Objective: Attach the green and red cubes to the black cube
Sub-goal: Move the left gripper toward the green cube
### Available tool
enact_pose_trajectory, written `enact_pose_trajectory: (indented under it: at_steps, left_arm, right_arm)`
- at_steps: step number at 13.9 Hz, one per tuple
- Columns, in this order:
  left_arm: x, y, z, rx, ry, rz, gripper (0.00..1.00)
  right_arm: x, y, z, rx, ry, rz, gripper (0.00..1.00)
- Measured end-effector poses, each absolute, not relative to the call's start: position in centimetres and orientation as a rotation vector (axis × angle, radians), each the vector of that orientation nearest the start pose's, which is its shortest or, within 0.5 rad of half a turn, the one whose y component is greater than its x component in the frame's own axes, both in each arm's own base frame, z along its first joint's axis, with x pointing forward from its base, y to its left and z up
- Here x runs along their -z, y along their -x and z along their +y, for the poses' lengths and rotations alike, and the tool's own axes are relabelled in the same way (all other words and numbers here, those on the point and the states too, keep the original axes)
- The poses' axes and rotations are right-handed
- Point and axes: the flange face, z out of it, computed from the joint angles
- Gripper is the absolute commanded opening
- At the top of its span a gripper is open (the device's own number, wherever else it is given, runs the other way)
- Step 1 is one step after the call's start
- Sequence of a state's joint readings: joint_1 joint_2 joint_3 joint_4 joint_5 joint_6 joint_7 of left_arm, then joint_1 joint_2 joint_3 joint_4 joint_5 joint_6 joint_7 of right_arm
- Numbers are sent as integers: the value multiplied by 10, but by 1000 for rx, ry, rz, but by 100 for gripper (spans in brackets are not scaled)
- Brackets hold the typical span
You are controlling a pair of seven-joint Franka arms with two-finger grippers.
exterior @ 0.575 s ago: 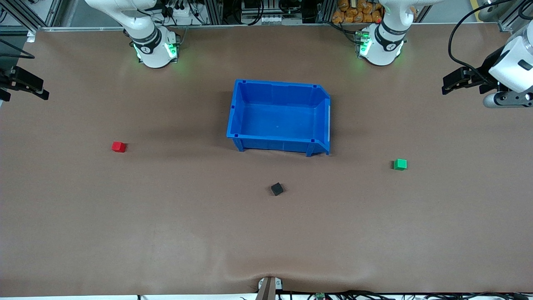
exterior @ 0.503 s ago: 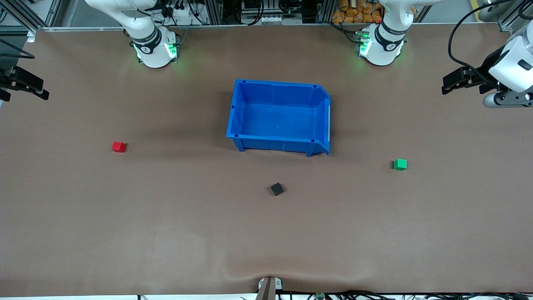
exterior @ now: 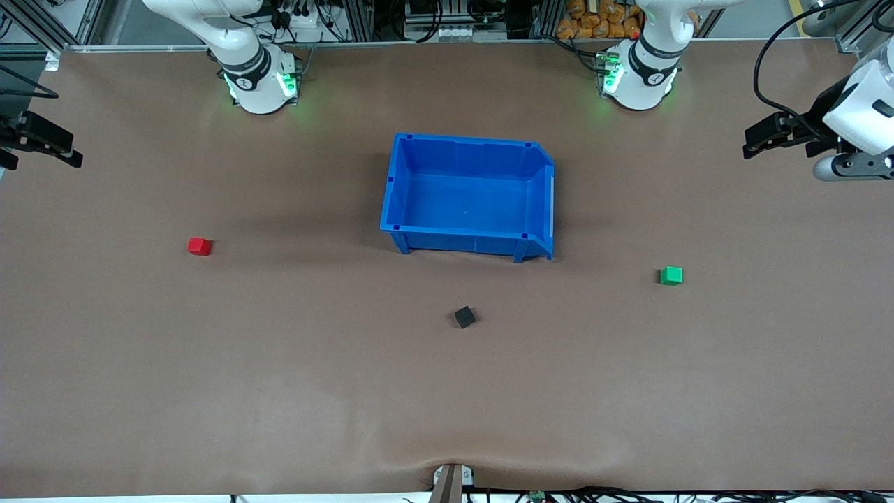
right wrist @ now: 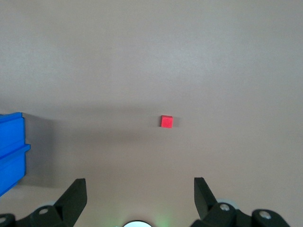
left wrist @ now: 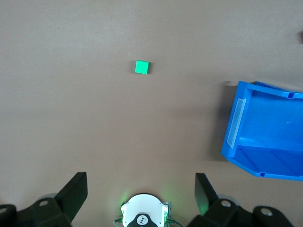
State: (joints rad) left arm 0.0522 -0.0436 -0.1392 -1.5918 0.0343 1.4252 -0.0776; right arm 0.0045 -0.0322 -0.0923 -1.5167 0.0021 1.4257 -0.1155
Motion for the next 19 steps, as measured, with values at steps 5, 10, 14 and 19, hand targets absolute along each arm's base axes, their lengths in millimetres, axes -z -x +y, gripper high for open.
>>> enact_pose_trajectory:
  at_steps: [5, 10, 14, 19]
  left_arm:
    - [-621, -526, -42, -199, 3085, 8, 100]
    - [-621, -526, -44, -199, 3085, 12, 100]
    - [-621, -526, -44, -203, 3085, 13, 100]
    - [-609, -532, -43, -242, 3083, 13, 100]
  right_arm:
    - [-655, -527, -47, -91, 3129, -45, 100]
    - [-655, -527, -52, -91, 3128, -31, 100]
    - [-655, -527, -53, -91, 3127, -26, 100]
    - [-655, -527, -53, -91, 3127, -27, 100]
